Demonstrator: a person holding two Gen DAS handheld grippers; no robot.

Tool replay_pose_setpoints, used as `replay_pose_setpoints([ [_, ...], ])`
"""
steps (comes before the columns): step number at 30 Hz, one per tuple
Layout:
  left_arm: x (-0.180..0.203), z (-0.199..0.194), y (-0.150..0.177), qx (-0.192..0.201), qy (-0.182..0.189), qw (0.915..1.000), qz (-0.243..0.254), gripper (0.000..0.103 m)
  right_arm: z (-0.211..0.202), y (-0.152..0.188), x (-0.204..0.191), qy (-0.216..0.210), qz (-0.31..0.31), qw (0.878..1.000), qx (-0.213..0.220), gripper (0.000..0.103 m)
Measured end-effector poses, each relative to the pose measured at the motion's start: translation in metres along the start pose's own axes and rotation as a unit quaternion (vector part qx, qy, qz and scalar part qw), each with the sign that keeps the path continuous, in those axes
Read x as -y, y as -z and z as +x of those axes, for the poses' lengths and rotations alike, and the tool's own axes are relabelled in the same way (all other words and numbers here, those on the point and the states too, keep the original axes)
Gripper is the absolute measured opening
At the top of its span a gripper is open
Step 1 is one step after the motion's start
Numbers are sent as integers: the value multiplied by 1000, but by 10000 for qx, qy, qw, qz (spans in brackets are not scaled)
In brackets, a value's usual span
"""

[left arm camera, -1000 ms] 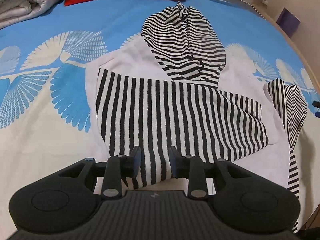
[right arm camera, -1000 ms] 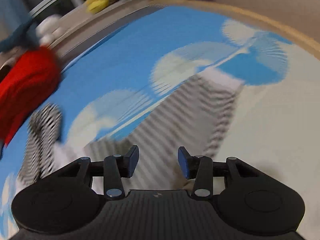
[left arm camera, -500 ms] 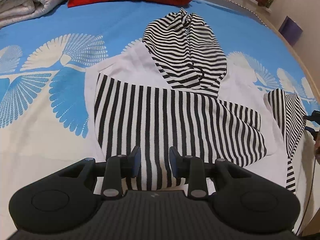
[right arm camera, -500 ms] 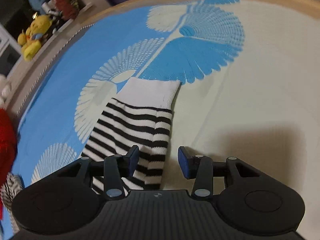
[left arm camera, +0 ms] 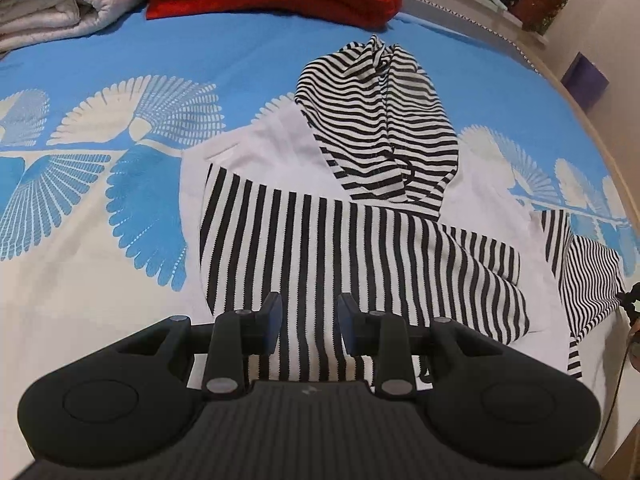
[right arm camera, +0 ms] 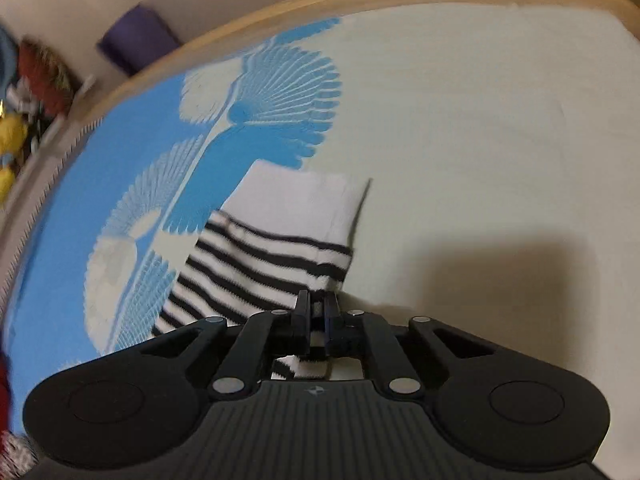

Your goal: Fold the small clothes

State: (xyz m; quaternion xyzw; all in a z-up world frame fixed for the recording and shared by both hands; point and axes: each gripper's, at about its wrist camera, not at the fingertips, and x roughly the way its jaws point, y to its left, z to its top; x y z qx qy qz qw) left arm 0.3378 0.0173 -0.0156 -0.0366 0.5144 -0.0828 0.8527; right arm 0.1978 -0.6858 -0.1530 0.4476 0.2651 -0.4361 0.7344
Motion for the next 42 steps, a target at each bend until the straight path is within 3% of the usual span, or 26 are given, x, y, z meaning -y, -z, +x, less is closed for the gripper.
replay_pose_setpoints([
  [3, -1, -2, 3, 2, -6, 10000, 21, 34, 0, -4, 2, -200, 154, 9997, 9, 23],
  [6, -6, -5, 4, 14, -44, 10000, -8, 34, 0, -3, 0, -213, 77, 9997, 8, 25],
  [8, -11, -7, 3, 36, -71, 10000, -50, 34, -2, -3, -3, -96, 38, 9999, 95, 3],
  [11, -19, -12, 1, 94, -98, 9998, -136, 34, -21, 0, -18, 150, -179, 9985, 498, 3],
  [14, -30, -20, -4, 183, -116, 9994, -284, 34, -61, 18, -72, -59, -1201, 9850, 1237, 3],
  [16, -38, -28, -8, 274, -98, 9987, -422, 34, -102, 46, -119, -734, -2017, 9615, 1713, 3],
  [18, -49, -35, -13, 367, -85, 9976, -583, 34, -152, 82, -160, -1853, -2532, 9342, 1698, 3],
  [19, -54, -39, -16, 416, -77, 9967, -686, 34, -178, 101, -176, -2420, -2752, 9164, 1610, 3],
  [21, -67, -47, -22, 501, -56, 9944, -925, 34, -229, 148, -202, -3483, -3263, 8690, 1304, 3],
  [23, -80, -52, -26, 544, -13, 9918, -1154, 34, -265, 195, -216, -4384, -3680, 8190, 394, 10],
  [25, -91, -55, -29, 563, 28, 9894, -1336, 34, -283, 239, -222, -4809, -4070, 7723, -816, 26],
  [27, -99, -57, -28, 561, 17, 9876, -1468, 34, -289, 272, -216, -4720, -4383, 7503, -1486, 37],
  [30, -105, -58, -26, 512, 31, 9862, -1575, 34, -276, 296, -197, -4404, -4556, 7546, -1704, 44],
  [31, -106, -57, -24, 489, 40, 9861, -1589, 34, -266, 301, -190, -4155, -4623, 7656, -1657, 44],
  [33, -106, -55, -21, 427, 61, 9861, -1606, 34, -236, 308, -185, -3196, -4690, 8071, -1628, 44],
  [38, -102, -36, -18, 136, 250, 9844, -1736, 34, -156, 294, -158, -1640, -3848, 8767, -2378, 44],
  [40, -101, -23, -15, -42, 329, 9820, -1860, 34, -131, 285, -143, -1095, -3593, 8900, -2584, 42],
  [41, -101, -16, -14, -134, 353, 9809, -1909, 34, -122, 279, -136, -1025, -3442, 8941, -2677, 32],
  [42, -100, -9, -12, -225, 367, 9798, -1955, 34, -119, 282, -131, -1074, -3296, 8973, -2733, 32],
])
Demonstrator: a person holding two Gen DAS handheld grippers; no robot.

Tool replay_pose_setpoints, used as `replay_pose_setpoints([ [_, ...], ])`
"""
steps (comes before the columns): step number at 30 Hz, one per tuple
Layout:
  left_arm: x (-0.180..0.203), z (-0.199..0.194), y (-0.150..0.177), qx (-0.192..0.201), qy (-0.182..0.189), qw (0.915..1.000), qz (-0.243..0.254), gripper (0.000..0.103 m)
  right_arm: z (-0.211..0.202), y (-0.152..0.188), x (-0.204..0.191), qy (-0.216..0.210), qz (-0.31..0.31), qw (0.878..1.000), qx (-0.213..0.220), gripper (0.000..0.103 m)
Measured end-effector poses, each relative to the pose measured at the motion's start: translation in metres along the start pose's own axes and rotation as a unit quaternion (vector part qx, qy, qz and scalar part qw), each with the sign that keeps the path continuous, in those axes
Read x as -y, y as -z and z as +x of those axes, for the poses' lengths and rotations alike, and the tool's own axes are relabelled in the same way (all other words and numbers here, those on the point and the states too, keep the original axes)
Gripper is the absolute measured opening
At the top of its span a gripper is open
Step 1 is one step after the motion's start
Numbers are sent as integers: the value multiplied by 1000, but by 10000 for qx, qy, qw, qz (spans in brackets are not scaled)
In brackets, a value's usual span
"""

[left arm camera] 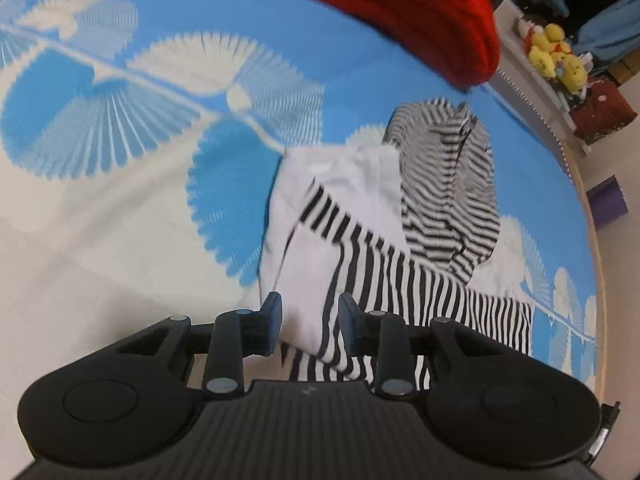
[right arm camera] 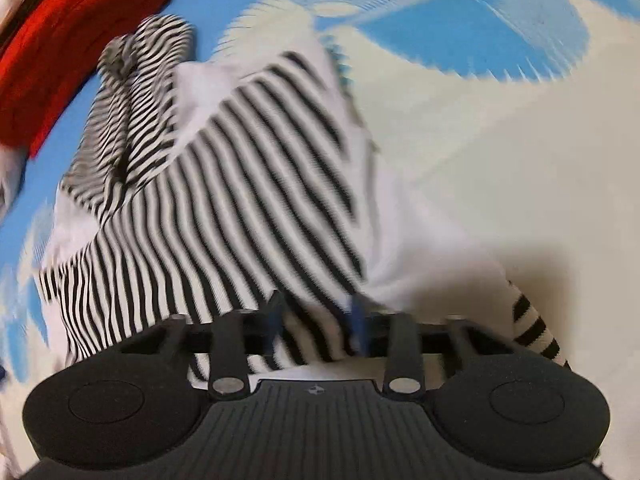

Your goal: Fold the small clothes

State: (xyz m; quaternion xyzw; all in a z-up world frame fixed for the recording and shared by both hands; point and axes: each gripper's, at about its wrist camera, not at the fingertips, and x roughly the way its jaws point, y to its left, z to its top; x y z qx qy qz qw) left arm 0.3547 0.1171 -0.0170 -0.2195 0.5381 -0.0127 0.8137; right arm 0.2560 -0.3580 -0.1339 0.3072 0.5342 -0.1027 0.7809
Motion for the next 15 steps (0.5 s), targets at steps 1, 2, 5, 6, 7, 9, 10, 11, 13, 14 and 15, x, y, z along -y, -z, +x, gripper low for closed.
replay_pose_setpoints([
  [1, -1, 7, 1, -80, -15, 10000, -50, 34, -3, -1, 3, -87, 88, 9999, -15, 32],
  [2, -2, 13, 2, -142, -37, 9998, -101, 34, -7, -2, 2, -78, 72, 9999, 5, 32],
  [5, -4, 33, 6, -306, -172, 9991, -235, 34, -25, -6, -8, 105, -311, 9987, 398, 41],
  [6, -4, 38, 7, -354, -212, 9988, -272, 34, -32, -6, -12, 91, -429, 9976, 531, 42],
  [7, -5, 43, 8, -390, -259, 9985, -299, 34, -37, -9, -15, 39, -494, 9970, 595, 42],
  [9, -6, 51, 10, -449, -389, 9977, -340, 34, -38, -18, -16, -62, -576, 9962, 649, 43],
  [10, -6, 55, 11, -470, -457, 9972, -359, 34, -41, -19, -16, -94, -611, 9959, 668, 43],
  [11, -7, 57, 11, -476, -506, 9969, -364, 34, -42, -20, -18, -128, -650, 9955, 678, 44],
  [13, -7, 61, 12, -491, -569, 9965, -356, 33, -41, -23, -22, -185, -723, 9949, 682, 44],
  [14, -7, 63, 12, -503, -574, 9965, -353, 32, -44, -23, -22, -200, -764, 9945, 681, 44],
  [15, -6, 64, 13, -503, -567, 9965, -340, 30, -45, -23, -23, -204, -801, 9943, 677, 44],
])
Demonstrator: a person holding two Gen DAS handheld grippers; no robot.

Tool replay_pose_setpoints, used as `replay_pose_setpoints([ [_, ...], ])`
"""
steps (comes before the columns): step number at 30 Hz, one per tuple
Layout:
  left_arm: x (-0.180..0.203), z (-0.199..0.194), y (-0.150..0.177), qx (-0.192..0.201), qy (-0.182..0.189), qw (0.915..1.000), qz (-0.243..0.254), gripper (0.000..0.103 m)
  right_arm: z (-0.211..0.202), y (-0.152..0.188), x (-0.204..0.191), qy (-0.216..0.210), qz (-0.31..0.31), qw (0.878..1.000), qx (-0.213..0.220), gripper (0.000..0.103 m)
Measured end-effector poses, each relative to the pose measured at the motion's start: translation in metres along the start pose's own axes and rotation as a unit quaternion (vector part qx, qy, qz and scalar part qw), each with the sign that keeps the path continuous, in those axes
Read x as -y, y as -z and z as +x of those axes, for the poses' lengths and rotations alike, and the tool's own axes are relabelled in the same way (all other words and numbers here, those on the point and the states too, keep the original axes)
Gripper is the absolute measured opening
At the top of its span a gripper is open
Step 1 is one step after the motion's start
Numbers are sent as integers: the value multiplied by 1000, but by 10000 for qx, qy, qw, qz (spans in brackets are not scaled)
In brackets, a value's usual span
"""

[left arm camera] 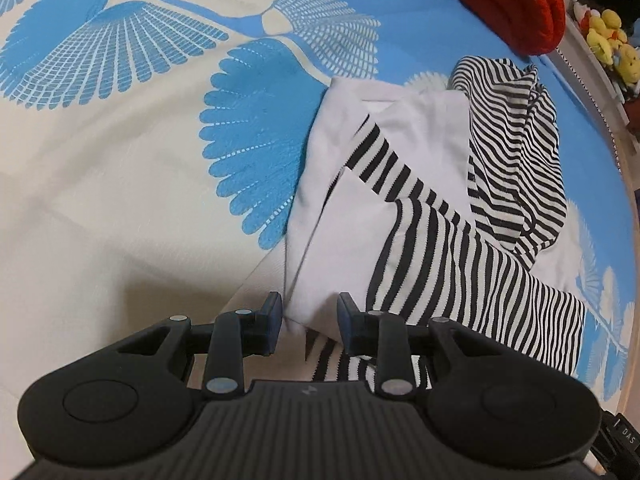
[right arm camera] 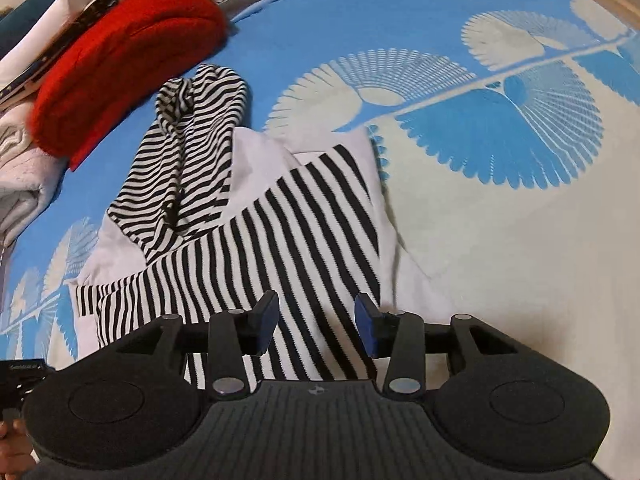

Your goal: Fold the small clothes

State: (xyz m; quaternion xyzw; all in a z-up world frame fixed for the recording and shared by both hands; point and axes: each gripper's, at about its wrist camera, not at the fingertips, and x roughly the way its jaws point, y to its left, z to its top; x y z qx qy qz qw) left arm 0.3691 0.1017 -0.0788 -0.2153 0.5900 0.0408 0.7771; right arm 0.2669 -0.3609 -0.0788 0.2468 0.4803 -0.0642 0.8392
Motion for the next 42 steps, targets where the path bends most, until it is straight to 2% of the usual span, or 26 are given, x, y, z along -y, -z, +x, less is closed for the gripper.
replay_pose_setpoints([
  [1, 2, -1, 1, 33, -2, 10000, 34, 21, -2, 1, 0, -8, -24, 10000, -12, 44],
  [4, 7, -12, 1, 195, 15, 9995, 251, 7, 2, 1, -3, 31, -20, 10000, -73, 44],
  [11, 12, -80, 12, 709, 464, 9953, 479, 5, 7, 4, -1, 149, 103, 9997, -166, 44],
  [13, 9, -89, 20, 683, 372, 9957, 505, 6, 9, 7, 1, 129, 189, 9995, -230, 44],
  [15, 2, -85, 23, 454, 282, 9979, 375, 7, 15, 11, 5, 201, 213, 9991, -295, 44],
  [16, -1, -81, 22, 304, 207, 9988, 330, 7, 20, 14, 8, 362, 193, 9985, -374, 44],
  [18, -1, -78, 19, 329, 213, 9986, 353, 8, 30, 18, 18, 794, 226, 9951, -538, 44],
  [21, 10, -72, 18, 429, 194, 9958, 784, 10, 33, 18, 31, 1222, 344, 9907, -485, 44],
  [23, 20, -60, 20, 416, 164, 9929, 1101, 11, 25, 15, 28, 1140, 394, 9921, -345, 44],
  [26, 24, -33, 29, 143, -42, 9906, 1358, 13, 15, 14, 8, 662, 29, 9978, 35, 46],
  [28, 18, -12, 36, -202, -225, 9901, 1371, 24, 23, 16, 7, 356, -20, 9993, -142, 50],
  [30, 16, -1, 41, -344, -361, 9883, 1440, 27, 42, 22, 15, 607, -4, 9959, -674, 51],
  [34, 21, -12, 39, -126, -426, 9872, 1530, 30, 32, 18, 4, 874, -478, 9941, -441, 51],
  [37, 31, -27, 37, 214, -388, 9851, 1661, 35, 16, 12, -13, 889, -974, 9913, -31, 52],
  [42, 49, -41, 39, 627, -239, 9822, 1756, 39, 0, 8, -26, 893, -1317, 9870, 222, 52],
])
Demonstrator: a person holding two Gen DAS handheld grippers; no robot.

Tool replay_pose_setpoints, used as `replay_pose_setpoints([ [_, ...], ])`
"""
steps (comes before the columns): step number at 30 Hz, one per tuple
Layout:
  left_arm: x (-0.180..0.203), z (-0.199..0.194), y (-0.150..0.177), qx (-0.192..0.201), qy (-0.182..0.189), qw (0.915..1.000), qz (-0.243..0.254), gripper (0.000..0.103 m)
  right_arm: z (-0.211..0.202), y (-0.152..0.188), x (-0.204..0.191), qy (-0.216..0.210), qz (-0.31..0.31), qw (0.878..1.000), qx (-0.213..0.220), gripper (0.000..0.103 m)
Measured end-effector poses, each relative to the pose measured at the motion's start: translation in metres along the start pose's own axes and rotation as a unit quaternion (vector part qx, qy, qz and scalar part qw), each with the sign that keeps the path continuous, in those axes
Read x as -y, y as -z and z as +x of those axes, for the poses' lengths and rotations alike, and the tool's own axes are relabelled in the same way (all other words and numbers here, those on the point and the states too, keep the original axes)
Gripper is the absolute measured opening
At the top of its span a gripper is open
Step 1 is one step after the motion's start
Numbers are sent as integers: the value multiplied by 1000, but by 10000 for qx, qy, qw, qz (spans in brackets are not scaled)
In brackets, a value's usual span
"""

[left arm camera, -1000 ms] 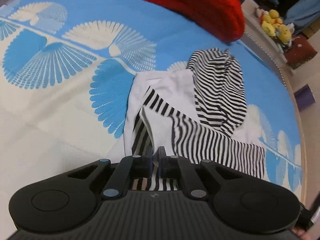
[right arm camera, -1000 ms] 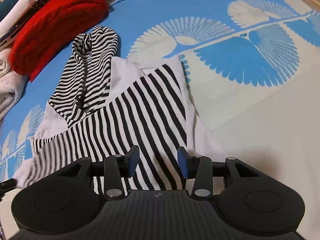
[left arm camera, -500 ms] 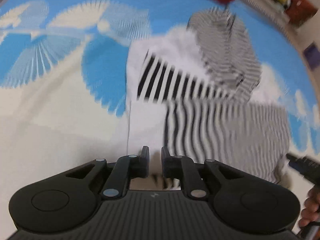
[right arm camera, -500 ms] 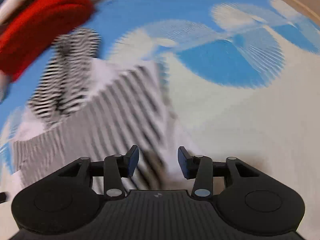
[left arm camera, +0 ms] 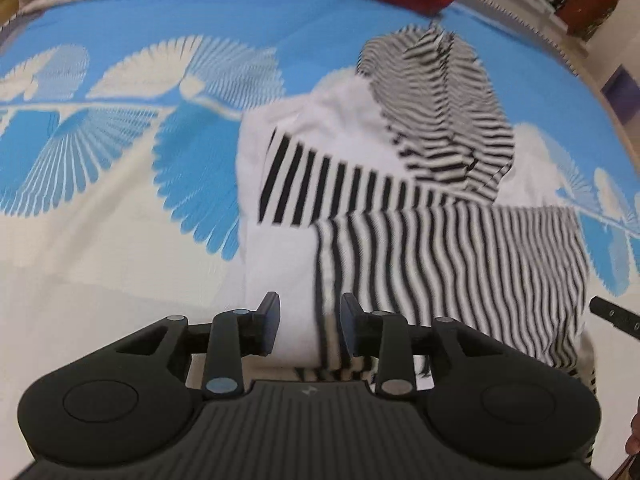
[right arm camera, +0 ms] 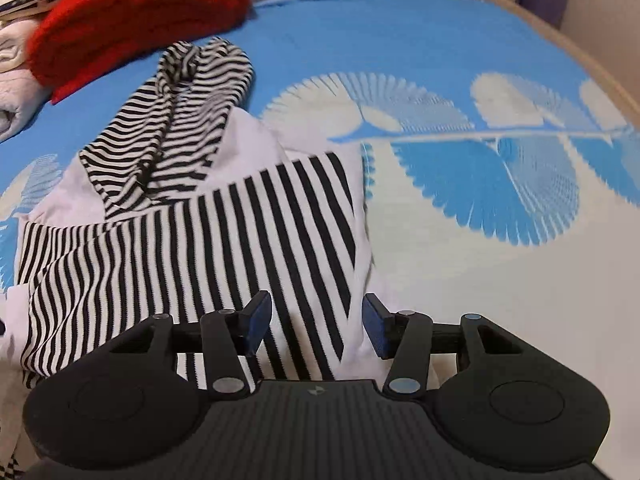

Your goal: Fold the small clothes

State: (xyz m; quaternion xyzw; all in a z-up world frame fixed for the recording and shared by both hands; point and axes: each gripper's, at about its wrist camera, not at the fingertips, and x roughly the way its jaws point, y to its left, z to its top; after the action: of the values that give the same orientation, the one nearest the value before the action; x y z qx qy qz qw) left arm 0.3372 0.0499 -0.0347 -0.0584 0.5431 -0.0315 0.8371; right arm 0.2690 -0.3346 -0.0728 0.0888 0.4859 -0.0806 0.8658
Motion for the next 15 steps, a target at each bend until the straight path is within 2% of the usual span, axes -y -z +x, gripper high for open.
replay_pose_setpoints([
  [3, 9, -10, -1, 309, -16, 9995, 86, 45, -11, -1, -2, 69, -192, 9996, 187, 52],
  [7, 22, -25, -3, 781, -77, 9967, 225, 61, -23, -5, -9, 162, -360, 9984, 413, 52],
  [11, 30, -41, 0, 1166, -118, 9928, 229, 66, -35, -5, -11, 140, -414, 9975, 559, 52],
  [13, 34, -45, 3, 1284, -222, 9910, 297, 73, -38, -4, -14, 106, -404, 9974, 580, 52],
  [15, 38, -48, 7, 1409, -428, 9883, 393, 75, -41, -2, -15, 57, -364, 9977, 565, 52],
])
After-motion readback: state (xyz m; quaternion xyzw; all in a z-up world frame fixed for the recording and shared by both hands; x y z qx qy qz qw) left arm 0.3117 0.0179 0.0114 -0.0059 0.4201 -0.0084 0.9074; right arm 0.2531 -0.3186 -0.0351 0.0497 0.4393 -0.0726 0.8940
